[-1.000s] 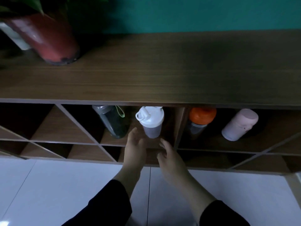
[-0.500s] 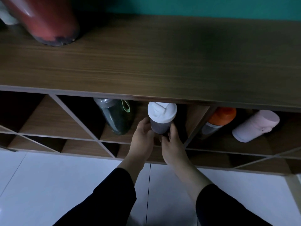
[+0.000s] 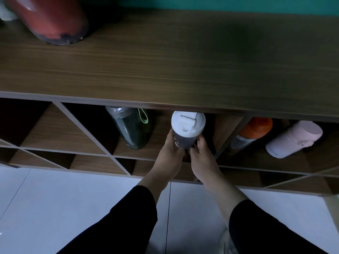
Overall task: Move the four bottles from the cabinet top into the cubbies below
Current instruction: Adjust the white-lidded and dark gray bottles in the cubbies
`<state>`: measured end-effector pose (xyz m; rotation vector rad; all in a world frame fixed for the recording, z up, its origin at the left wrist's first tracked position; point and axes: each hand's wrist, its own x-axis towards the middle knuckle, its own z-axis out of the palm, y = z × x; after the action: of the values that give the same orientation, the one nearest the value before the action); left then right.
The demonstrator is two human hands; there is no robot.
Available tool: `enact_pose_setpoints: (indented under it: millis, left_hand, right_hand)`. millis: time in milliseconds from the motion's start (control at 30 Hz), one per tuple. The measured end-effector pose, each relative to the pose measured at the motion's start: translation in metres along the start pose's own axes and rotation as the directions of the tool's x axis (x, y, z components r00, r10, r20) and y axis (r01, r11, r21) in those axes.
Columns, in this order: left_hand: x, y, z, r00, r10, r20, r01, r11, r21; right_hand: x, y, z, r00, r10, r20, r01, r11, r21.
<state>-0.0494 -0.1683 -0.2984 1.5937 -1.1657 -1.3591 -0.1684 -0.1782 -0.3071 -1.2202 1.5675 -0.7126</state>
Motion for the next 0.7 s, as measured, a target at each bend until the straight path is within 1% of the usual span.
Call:
enact_pose_setpoints:
  millis: [133, 267, 333, 367, 400, 433, 467, 500, 533, 567, 600, 633, 667, 700]
  left_hand:
    - [-0.001, -0.002, 0.001, 1.000, 0.017, -0.002, -0.017, 1.000, 0.016]
    - [-0.006, -0.004, 0.004, 0.997, 0.054, 0.055, -0.056, 0.998, 0.028]
    - [-0.008, -0.001, 0.003, 0.996, 0.059, 0.067, -0.062, 0.997, 0.045]
    - [-0.010, 0.001, 0.002, 0.998, 0.045, 0.050, -0.048, 0.997, 0.054]
    - [-0.012, 0.001, 0.001, 1.000, 0.021, 0.010, -0.021, 0.998, 0.060]
    - [-0.015, 0.001, -0.001, 0.997, -0.021, -0.068, 0.026, 0.997, 0.072]
    - [-0.018, 0.000, -0.004, 0.980, -0.070, -0.186, 0.083, 0.994, 0.067]
    - [-0.023, -0.001, -0.010, 0.935, -0.120, -0.333, 0.135, 0.991, 0.023]
    - [-0.028, -0.001, -0.018, 0.869, -0.155, -0.470, 0.148, 0.988, -0.052]
    - [-0.032, -0.001, -0.027, 0.797, -0.165, -0.580, 0.125, 0.986, -0.108]
    - [-0.034, -0.002, -0.037, 0.736, -0.159, -0.657, 0.089, 0.986, -0.139]
    - [-0.035, -0.003, -0.048, 0.691, -0.144, -0.708, 0.042, 0.986, -0.160]
    - [-0.033, -0.007, -0.058, 0.667, -0.133, -0.733, 0.002, 0.984, -0.176]
    - [-0.030, -0.009, -0.068, 0.666, -0.126, -0.736, -0.014, 0.983, -0.181]
  right_hand:
    - [0.001, 0.001, 0.000, 1.000, -0.004, 0.017, 0.004, 1.000, -0.007]
    - [0.005, 0.003, -0.003, 1.000, -0.004, 0.025, 0.004, 1.000, -0.012]
    - [0.006, 0.004, -0.003, 1.000, 0.006, 0.010, -0.005, 1.000, -0.021]
    - [0.005, 0.004, -0.001, 1.000, 0.010, -0.004, -0.010, 0.999, -0.035]
    - [0.003, 0.005, 0.002, 0.999, 0.024, -0.023, -0.025, 0.998, -0.054]
    - [0.001, 0.006, 0.005, 0.997, 0.051, -0.050, -0.054, 0.996, -0.068]
    - [-0.002, 0.006, 0.009, 0.993, 0.087, -0.082, -0.093, 0.993, -0.071]
    - [-0.007, 0.007, 0.013, 0.987, 0.122, -0.107, -0.129, 0.990, -0.062]
    - [-0.013, 0.007, 0.019, 0.982, 0.145, -0.122, -0.152, 0.987, -0.051]
    - [-0.020, 0.007, 0.025, 0.980, 0.143, -0.136, -0.150, 0.988, -0.043]
    - [-0.026, 0.007, 0.032, 0.984, 0.112, -0.138, -0.119, 0.992, -0.045]
    - [-0.033, 0.005, 0.040, 0.990, 0.064, -0.125, -0.071, 0.996, -0.053]
    - [-0.039, 0.001, 0.048, 0.995, 0.014, -0.095, -0.020, 0.998, -0.059]
    - [-0.044, -0.006, 0.056, 0.999, -0.025, -0.045, 0.023, 0.998, -0.061]
